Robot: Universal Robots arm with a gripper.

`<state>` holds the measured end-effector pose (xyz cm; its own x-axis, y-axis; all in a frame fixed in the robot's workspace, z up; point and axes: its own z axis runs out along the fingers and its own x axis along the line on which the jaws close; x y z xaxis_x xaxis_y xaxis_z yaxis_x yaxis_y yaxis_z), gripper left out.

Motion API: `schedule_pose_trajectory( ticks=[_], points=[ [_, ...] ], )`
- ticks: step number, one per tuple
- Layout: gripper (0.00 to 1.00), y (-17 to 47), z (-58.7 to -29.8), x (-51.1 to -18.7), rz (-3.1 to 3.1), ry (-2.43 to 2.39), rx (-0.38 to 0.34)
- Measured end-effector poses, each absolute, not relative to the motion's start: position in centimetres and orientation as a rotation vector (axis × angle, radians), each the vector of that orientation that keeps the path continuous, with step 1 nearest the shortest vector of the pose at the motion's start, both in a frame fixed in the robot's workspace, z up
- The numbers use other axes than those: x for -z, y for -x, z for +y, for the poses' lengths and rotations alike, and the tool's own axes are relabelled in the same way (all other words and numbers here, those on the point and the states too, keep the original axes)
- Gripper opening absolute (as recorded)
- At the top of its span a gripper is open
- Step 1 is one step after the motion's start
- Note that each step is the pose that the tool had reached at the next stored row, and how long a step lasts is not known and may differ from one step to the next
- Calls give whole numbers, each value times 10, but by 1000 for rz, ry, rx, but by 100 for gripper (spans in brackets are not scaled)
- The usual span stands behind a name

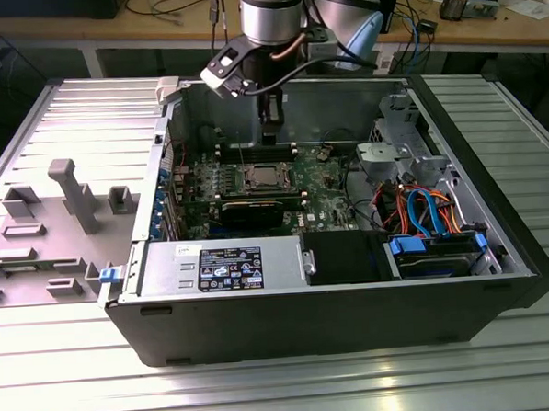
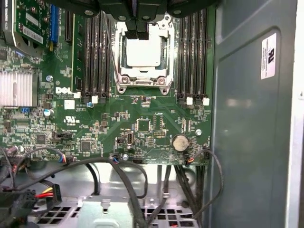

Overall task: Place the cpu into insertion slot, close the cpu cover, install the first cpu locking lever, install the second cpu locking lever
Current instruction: 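Install the first cpu locking lever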

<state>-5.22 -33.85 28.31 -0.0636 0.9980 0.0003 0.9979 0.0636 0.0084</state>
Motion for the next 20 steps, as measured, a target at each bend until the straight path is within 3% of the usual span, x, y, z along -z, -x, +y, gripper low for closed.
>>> schedule_pose_trajectory(
  ticks=[20],
  points=[
    [11,52,-338,-281,2646,-1685,-10]
  ],
)
